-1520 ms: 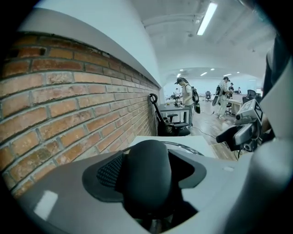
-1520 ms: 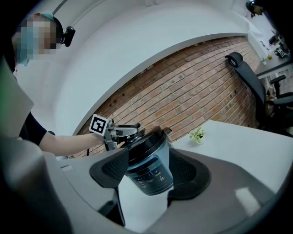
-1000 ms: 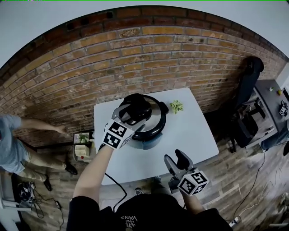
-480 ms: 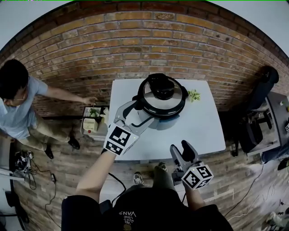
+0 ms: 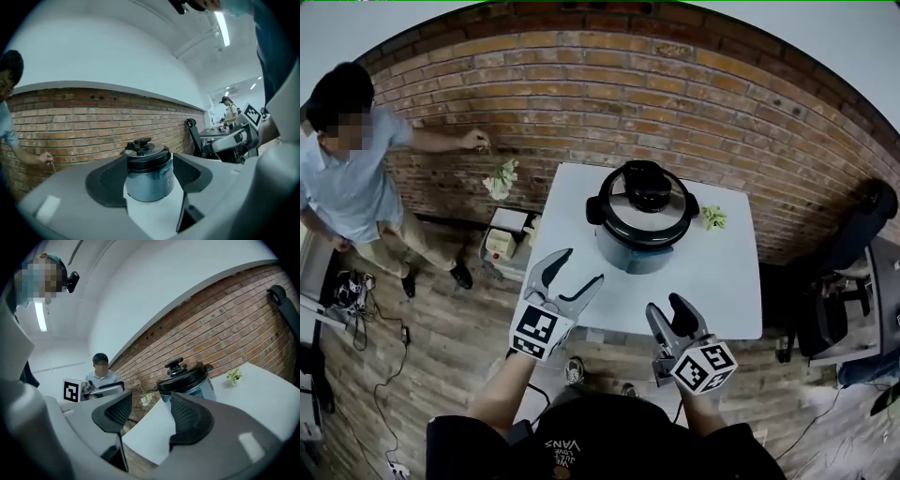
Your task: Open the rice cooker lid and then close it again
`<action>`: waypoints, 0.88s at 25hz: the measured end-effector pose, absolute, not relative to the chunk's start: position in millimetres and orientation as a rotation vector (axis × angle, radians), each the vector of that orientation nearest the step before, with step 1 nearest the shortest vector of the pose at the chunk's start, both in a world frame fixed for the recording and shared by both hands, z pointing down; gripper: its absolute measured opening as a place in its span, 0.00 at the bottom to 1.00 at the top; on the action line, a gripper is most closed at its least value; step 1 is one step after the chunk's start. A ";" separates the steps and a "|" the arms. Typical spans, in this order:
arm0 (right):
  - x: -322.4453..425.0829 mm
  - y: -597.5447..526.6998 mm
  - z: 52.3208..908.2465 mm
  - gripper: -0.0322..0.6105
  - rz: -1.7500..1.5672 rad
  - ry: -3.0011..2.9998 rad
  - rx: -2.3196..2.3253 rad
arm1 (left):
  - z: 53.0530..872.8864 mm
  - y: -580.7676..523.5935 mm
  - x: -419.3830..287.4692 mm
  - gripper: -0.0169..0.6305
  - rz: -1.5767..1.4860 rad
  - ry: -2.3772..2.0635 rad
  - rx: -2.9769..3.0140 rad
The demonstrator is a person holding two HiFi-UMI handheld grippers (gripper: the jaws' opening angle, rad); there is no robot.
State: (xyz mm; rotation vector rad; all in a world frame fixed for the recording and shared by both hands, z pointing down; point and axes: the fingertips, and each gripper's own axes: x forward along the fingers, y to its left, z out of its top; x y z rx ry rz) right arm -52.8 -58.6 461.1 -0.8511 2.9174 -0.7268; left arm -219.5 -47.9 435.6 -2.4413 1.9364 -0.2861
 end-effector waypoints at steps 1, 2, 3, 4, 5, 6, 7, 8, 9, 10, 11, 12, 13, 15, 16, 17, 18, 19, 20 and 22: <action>-48.3 -58.5 459.3 0.46 -0.714 2.937 -0.825 | 435.5 -41.6 -213.8 0.49 -0.274 1.970 -2.421; -43.6 -58.6 457.5 0.46 -0.701 2.954 -0.801 | 434.5 -35.7 -207.8 0.46 -0.263 2.001 -2.395; -39.4 -59.0 455.8 0.46 -0.686 2.969 -0.778 | 432.9 -30.0 -202.0 0.43 -0.254 2.030 -2.367; -35.9 -59.6 454.4 0.46 -0.670 2.981 -0.754 | 430.4 -24.6 -196.5 0.40 -0.242 2.056 -2.337; -33.0 -59.7 453.5 0.45 -0.655 2.992 -0.730 | 426.8 -18.9 -190.9 0.36 -0.227 2.079 -2.308; -30.2 -58.6 453.7 0.45 -0.643 3.004 -0.705 | 424.0 -12.1 -185.0 0.32 -0.211 2.103 -2.279; -27.2 -56.3 455.0 0.44 -0.636 3.017 -0.680 | 423.7 -3.6 -179.4 0.28 -0.199 2.132 -2.252; -24.3 -53.7 456.8 0.43 -0.631 3.030 -0.656 | 426.1 5.5 -175.0 0.21 -0.190 2.169 -2.226; -22.2 -51.5 457.8 0.43 -0.626 3.041 -0.632 | 430.5 14.5 -172.0 0.14 -0.184 2.210 -2.203; -20.8 -49.6 457.9 0.42 -0.617 3.051 -0.610 | 435.4 22.5 -169.8 0.10 -0.178 2.250 -2.182; -19.8 -47.7 457.0 0.41 -0.605 3.060 -0.588 | 438.7 29.1 -167.5 0.07 -0.171 2.281 -2.164; -18.6 -45.7 455.9 0.40 -0.590 3.068 -0.568 | 440.1 34.3 -164.2 0.05 -0.164 2.301 -2.149; -17.3 -43.7 455.0 0.39 -0.575 3.076 -0.550 | 440.6 38.6 -160.3 0.04 -0.157 2.315 -2.136; -13.8 -40.0 455.2 0.37 -0.552 3.089 -0.521 | 442.9 46.2 -152.1 0.03 -0.142 2.334 -2.111; -11.5 -38.2 456.1 0.35 -0.544 3.095 -0.511 | 446.0 50.1 -148.2 0.03 -0.134 2.349 -2.102; -8.8 -36.5 457.2 0.34 -0.535 3.100 -0.504 | 449.9 53.9 -144.4 0.03 -0.127 2.366 -2.095; -6.0 -34.8 458.2 0.31 -0.525 3.105 -0.500 | 453.7 57.5 -140.5 0.03 -0.120 2.384 -2.090; -3.1 -33.0 459.3 0.29 -0.515 3.110 -0.496 | 457.4 60.9 -136.6 0.03 -0.112 2.400 -2.087; -0.3 -31.1 460.6 0.26 -0.509 3.114 -0.491 | 460.4 64.1 -132.2 0.03 -0.103 2.414 -2.085; 5.6 -26.8 464.4 0.21 -0.511 3.119 -0.482 | 463.0 69.4 -122.0 0.03 -0.081 2.423 -2.086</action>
